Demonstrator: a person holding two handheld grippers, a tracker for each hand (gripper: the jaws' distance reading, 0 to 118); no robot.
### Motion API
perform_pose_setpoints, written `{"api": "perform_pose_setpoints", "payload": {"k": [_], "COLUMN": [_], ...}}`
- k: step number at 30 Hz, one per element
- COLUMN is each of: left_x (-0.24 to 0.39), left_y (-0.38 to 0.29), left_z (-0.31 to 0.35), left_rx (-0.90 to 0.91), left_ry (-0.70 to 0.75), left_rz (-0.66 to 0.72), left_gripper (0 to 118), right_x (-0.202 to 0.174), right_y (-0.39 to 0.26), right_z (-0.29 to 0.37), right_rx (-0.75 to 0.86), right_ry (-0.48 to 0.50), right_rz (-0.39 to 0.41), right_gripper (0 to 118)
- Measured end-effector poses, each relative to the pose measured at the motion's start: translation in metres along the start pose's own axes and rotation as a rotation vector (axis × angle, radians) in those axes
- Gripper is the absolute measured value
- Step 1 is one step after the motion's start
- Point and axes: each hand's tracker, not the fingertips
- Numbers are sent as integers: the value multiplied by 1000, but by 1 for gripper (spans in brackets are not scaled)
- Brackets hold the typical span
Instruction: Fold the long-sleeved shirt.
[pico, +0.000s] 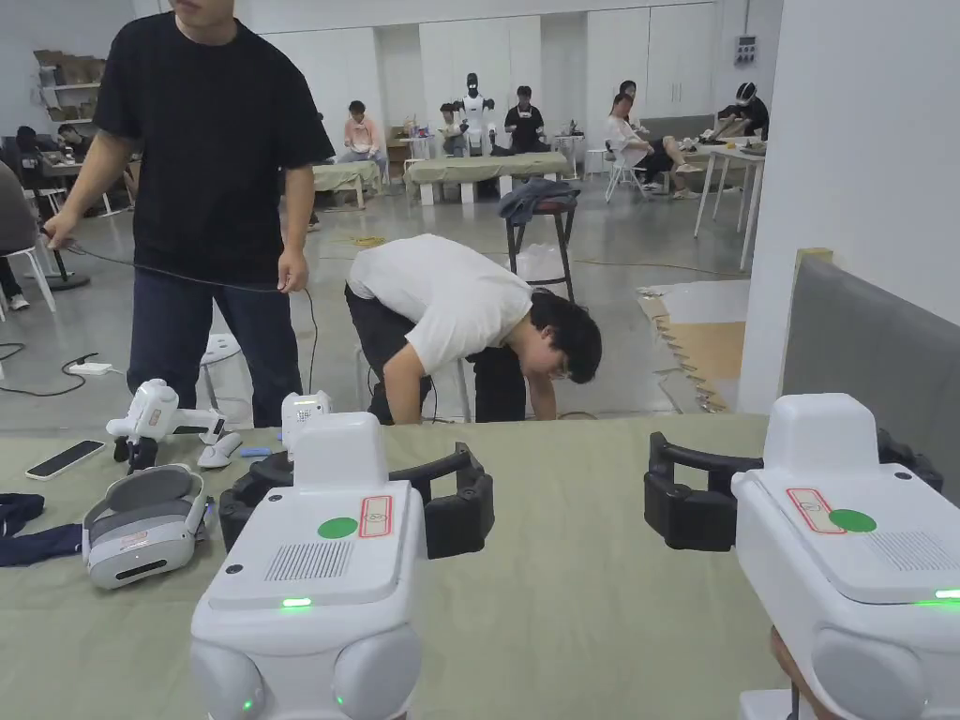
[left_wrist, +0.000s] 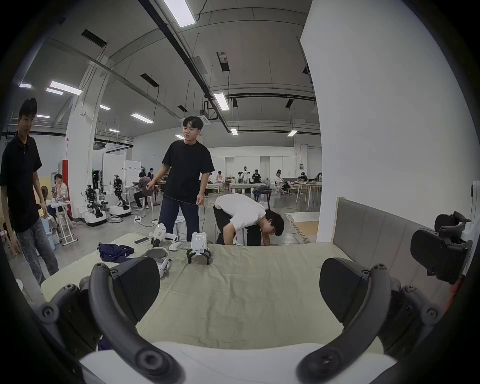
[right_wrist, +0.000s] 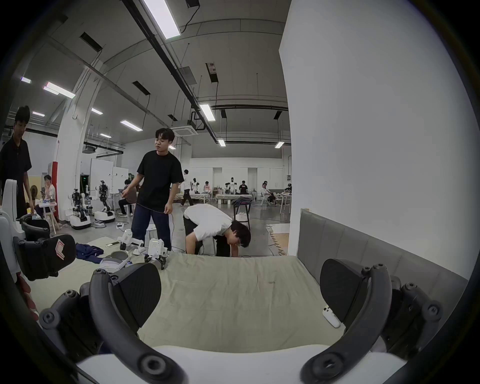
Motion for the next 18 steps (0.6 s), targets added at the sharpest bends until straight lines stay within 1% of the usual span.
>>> {"api": "perform_pose_setpoints", "payload": {"k": [18], "left_x": [0], "left_y": [-4], "left_z": [-6], "left_rx": [-7], "left_ry": [0], "left_rz": [1], "left_gripper": [111], "right_x": [-1], "right_y": [-4], "right_z": [-3], "right_rx": [-7], "right_ry": [0], "right_rz": [-1], "right_gripper": [118]}}
